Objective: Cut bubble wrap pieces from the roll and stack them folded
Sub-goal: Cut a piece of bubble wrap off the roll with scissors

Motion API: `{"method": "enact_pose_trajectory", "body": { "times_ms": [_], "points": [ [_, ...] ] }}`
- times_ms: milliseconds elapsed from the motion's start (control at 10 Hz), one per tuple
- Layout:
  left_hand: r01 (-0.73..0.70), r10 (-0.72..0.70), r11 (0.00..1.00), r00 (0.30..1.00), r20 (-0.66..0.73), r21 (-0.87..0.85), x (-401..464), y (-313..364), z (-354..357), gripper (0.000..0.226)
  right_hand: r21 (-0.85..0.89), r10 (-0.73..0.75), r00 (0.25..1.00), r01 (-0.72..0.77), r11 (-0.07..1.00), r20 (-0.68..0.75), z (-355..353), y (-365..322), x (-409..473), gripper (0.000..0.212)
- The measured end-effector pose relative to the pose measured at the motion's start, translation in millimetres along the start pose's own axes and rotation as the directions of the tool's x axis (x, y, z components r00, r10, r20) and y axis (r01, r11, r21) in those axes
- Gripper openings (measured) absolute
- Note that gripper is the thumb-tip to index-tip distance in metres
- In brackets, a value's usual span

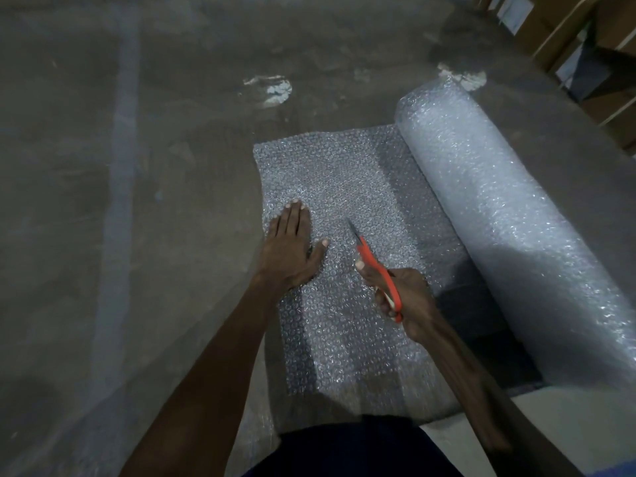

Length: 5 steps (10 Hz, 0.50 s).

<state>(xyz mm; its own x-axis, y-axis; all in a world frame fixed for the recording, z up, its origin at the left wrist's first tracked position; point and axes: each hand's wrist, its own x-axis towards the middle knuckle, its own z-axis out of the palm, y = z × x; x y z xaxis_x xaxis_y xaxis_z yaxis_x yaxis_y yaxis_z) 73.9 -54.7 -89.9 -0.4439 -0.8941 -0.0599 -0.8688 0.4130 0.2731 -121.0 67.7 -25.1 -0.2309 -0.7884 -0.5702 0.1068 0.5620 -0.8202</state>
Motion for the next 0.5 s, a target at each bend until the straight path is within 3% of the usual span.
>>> {"method": "enact_pose_trajectory", "body": {
  "times_ms": [200, 500],
  "points": [
    [0.004, -0.004, 1.0, 1.0, 0.001, 0.003, -0.2, 0.3, -0.9, 0.083, 0.021, 0.021, 0.999, -0.021, 1.0, -0.033, 5.1, -4.5, 1.4, 0.054],
    [-0.004, 0.003, 1.0, 1.0, 0.009, 0.009, -0.7, -0.1, -0.9, 0.083, 0.034, 0.028, 1.0, -0.027, 0.999, -0.011, 7.1, -5.3, 5.5, 0.036]
  ]
}}
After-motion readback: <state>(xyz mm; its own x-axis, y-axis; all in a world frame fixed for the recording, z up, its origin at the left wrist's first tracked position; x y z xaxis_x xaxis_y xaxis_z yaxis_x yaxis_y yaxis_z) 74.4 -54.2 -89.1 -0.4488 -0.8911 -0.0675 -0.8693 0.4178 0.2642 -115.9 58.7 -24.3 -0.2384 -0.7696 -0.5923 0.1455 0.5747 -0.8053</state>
